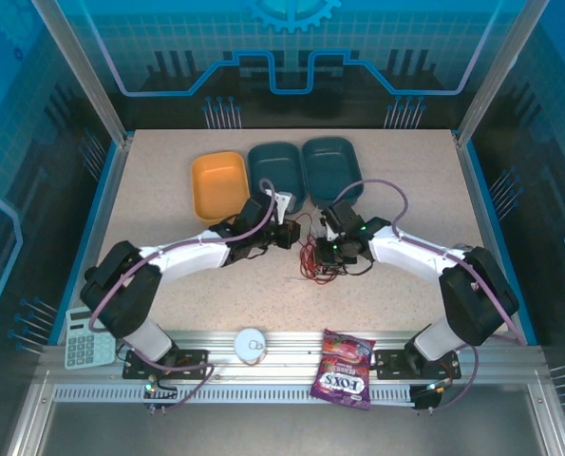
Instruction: Untangle the cables
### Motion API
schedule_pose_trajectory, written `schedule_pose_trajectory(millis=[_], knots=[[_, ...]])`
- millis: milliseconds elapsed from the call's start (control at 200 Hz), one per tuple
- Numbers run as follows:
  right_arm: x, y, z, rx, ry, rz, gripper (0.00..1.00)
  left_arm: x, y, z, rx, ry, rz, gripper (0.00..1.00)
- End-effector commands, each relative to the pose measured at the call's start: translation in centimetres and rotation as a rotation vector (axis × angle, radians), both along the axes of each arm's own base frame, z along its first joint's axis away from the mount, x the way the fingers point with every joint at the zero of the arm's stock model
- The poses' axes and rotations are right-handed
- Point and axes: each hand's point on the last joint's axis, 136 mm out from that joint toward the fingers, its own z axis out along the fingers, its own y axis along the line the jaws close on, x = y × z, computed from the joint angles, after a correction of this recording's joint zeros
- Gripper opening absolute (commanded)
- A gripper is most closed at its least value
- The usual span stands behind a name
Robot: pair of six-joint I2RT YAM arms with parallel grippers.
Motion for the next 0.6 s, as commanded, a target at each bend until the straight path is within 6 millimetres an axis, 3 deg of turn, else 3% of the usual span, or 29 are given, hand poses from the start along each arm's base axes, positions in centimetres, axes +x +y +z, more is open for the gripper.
schedule_pose_trajectory(millis=[0, 285, 315, 595], knots=[[-0.5, -1.5, -0.1, -0.061, -0.012, -0.051, 0.19, -1.1, 0.8, 3.3, 0.022, -0.061, -0.027, 0.00], [-0.1, -2.7, -0.1, -0.079, -0.030, -0.102, 0.21, -3.2, 4.3, 6.9, 0.076, -0.140, 0.012, 0.00], [-0.7, -3.2, -1.0, -0.095, -0.012, -0.106, 0.21, -3.5, 4.6, 7.2, 0.082, -0.148, 0.015, 0.00], [-0.8, -4.1, -1.4, -0.099, -0.008, -0.138, 0.21, -4.2, 7.9, 9.4, 0.158, -0.222, 0.091, 0.00]])
